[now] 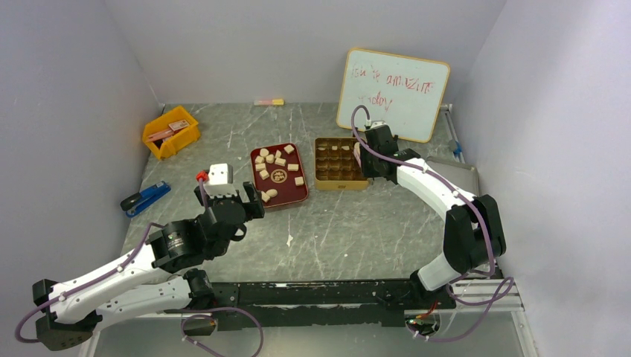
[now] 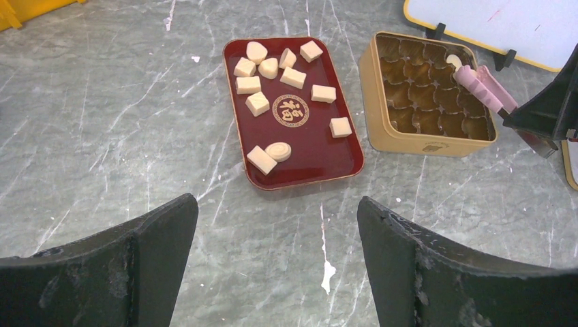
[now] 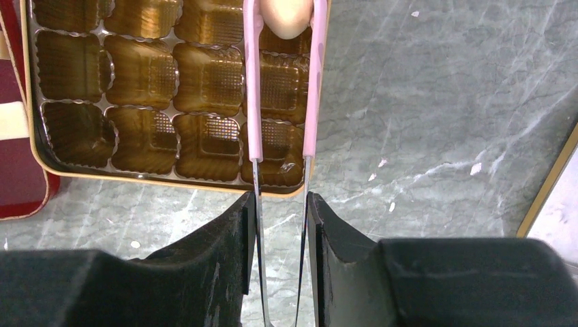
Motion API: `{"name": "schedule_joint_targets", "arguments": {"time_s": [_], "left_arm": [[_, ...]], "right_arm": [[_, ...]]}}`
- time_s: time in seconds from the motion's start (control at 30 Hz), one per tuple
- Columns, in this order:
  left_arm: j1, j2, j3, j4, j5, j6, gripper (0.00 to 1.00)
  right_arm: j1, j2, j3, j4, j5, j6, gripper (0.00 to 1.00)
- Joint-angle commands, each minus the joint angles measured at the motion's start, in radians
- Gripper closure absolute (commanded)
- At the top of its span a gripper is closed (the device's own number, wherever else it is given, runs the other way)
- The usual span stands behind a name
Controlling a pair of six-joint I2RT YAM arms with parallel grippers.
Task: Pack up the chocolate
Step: Place the fake chocolate in the packing box.
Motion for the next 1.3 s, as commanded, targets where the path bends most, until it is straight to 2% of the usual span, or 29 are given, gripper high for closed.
{"name": "schedule_joint_targets", "arguments": {"time_s": [0.0, 0.8, 1.03, 1.27], "left_arm": [[-0.005, -0.002, 0.040, 0.017, -0.009, -0.003, 0.09], [-0.005, 0.016, 0.045, 0.028, -0.012, 0.001, 0.09], [-0.005, 0.024, 0.042, 0.031, -0.009, -0.003, 0.09], [-0.005, 0.017, 0.036, 0.026, -0.010, -0.008, 0.09]], "right_arm": [[-0.007, -0.030, 0.037, 0.032, -0.010, 0.008, 0.65], [0.011, -0.066, 0.079, 0.038, -0.078, -0.004, 0.69], [0.086, -0.064, 0.120, 0.019, -0.057, -0.012, 0.72], [0.231, -0.020, 0.172, 0.002, 0.014, -0.009, 0.74]]}}
